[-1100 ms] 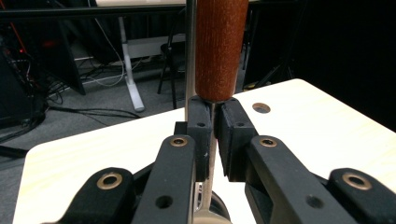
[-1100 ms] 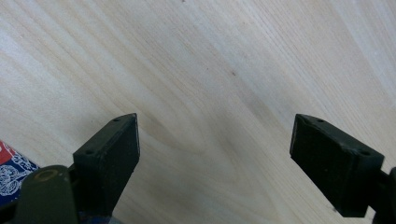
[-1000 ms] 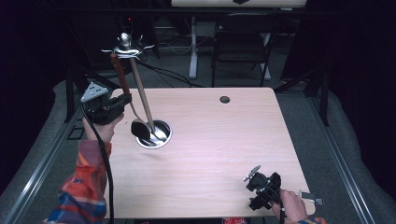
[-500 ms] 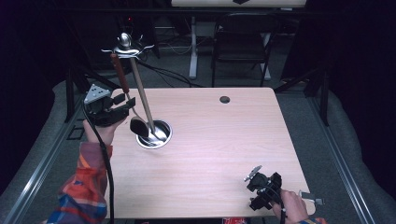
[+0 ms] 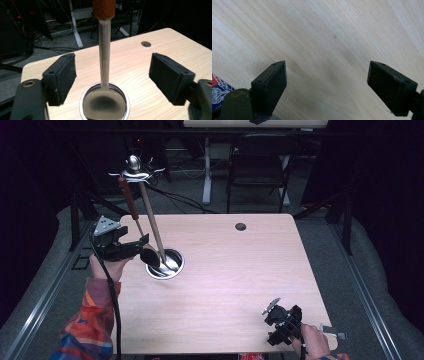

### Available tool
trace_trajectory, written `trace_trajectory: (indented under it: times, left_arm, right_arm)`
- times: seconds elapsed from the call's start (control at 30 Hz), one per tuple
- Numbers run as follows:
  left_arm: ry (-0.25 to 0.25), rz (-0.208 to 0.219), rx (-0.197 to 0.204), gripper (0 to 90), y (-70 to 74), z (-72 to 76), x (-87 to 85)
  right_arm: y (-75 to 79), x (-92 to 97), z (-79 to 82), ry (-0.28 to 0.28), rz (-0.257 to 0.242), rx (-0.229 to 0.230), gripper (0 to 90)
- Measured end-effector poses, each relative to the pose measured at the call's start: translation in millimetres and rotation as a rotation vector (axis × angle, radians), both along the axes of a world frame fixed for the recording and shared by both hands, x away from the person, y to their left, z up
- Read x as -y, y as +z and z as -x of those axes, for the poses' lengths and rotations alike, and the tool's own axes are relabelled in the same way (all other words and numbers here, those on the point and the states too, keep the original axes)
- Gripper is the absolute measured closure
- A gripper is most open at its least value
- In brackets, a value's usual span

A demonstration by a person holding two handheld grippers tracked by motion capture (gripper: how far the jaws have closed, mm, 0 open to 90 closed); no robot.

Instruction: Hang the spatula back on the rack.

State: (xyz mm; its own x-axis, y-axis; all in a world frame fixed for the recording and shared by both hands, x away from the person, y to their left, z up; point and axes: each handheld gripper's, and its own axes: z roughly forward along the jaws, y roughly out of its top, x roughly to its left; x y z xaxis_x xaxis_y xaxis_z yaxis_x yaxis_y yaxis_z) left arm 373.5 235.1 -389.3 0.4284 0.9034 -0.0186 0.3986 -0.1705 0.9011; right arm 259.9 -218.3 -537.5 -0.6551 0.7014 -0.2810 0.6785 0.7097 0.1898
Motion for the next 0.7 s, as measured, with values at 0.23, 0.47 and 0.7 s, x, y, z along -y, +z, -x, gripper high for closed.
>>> trace_trajectory:
  times: [0.23, 0.47, 0.7]
  left_arm:
    - [0.001, -0.031, -0.038, 17.2, -10.1, 6.1, -2.7]
    - [-0.013, -0.032, -0.118, 14.9, -27.2, 8.4, -9.5]
    - [-0.023, -0.051, -0.160, 14.3, -39.2, 15.1, -10.2]
  right_arm:
    - [1.2, -0.6, 2.7, 0.034, -0.004, 0.012, 15.4]
    - [0.4, -2.1, 3.2, 0.050, 0.012, -0.001, 15.5]
    - [-1.8, -2.8, 4.3, 0.069, 0.023, -0.006, 15.5]
